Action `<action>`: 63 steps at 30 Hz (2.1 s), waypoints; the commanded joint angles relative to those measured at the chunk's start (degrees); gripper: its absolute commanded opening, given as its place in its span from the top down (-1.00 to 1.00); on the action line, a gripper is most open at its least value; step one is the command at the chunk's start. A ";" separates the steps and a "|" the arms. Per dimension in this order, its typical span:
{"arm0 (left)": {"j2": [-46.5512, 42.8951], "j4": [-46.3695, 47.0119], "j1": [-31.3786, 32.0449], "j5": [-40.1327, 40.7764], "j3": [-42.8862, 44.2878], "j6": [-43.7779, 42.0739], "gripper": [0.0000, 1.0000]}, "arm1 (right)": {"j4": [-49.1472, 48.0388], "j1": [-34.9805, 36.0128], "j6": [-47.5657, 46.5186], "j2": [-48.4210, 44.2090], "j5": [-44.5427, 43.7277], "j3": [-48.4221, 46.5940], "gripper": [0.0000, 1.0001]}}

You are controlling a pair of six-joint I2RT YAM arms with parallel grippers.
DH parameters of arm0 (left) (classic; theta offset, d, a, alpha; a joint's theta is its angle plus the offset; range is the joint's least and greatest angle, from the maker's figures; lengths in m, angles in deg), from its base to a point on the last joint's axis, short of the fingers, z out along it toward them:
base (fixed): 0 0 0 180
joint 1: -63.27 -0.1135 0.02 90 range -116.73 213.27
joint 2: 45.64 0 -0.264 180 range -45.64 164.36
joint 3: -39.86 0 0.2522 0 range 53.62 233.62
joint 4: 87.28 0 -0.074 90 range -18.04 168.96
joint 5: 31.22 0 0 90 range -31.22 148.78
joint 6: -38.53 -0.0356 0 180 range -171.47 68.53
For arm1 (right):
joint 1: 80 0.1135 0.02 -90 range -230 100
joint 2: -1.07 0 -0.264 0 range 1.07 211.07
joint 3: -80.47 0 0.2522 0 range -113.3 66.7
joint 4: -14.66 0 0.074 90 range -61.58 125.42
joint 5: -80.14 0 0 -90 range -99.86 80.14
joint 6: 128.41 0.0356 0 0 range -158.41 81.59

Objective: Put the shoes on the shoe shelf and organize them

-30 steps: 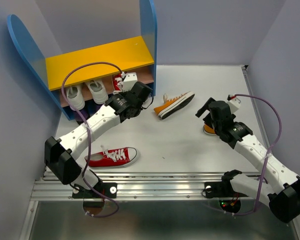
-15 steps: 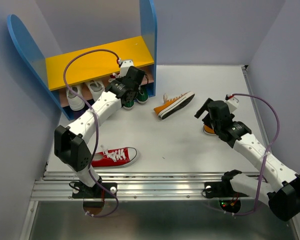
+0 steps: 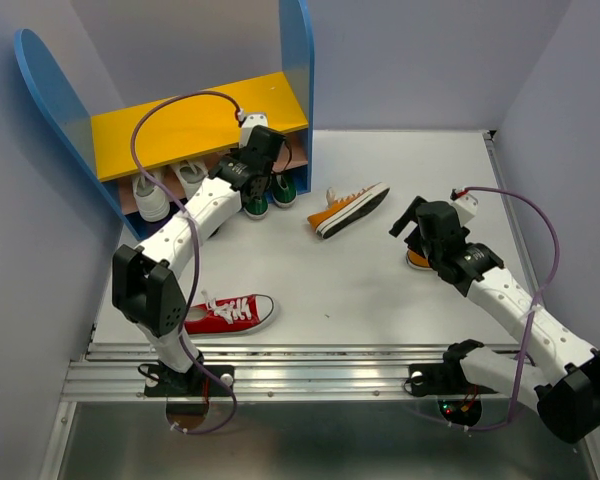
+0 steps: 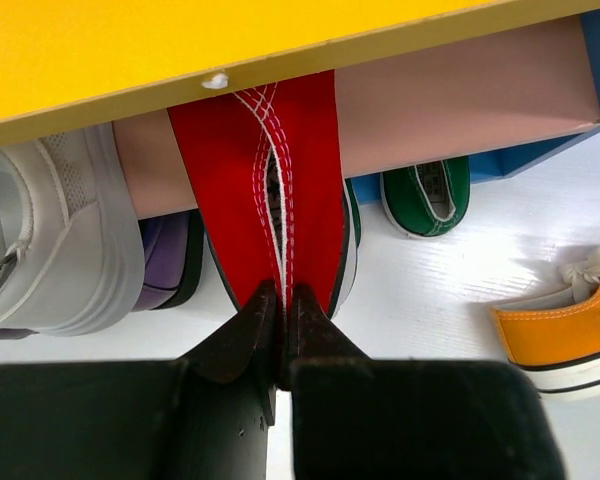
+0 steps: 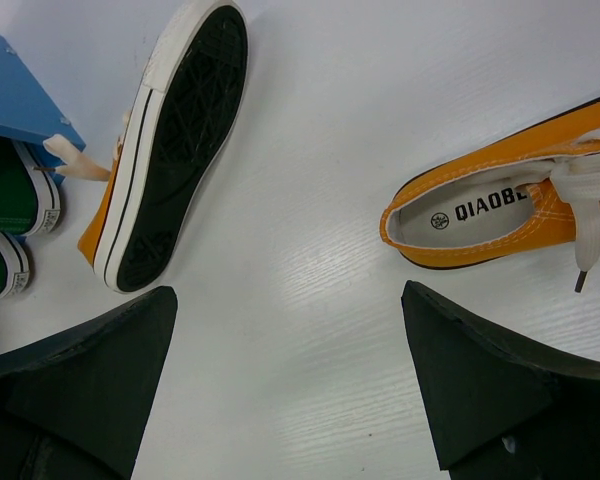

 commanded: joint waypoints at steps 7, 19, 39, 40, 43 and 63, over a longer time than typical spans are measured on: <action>0.60 7.03 -1.76 2.66 1.48 -2.09 1.00 | -1.58 -0.07 -0.41 -1.96 0.15 -1.45 -1.00; 3.15 4.84 -2.90 2.49 3.23 -1.39 1.00 | -1.58 -0.07 -0.24 -2.14 0.67 -1.54 -1.00; -5.62 -3.68 -0.18 -1.82 3.42 -0.25 -0.38 | -1.92 -0.07 -0.85 -0.56 1.82 -2.33 -1.00; -6.85 -4.04 0.17 -2.69 2.28 -0.07 -0.38 | -3.14 -0.07 -2.16 -0.30 3.04 -2.33 -1.00; -14.31 -4.57 1.14 -8.48 -2.72 1.07 -0.38 | -7.71 -0.07 -7.69 0.93 10.15 -2.33 -1.00; -24.27 -7.64 3.87 -7.63 -14.79 7.57 -0.36 | -33.47 18.47 -9.21 28.86 55.07 -3.73 -1.00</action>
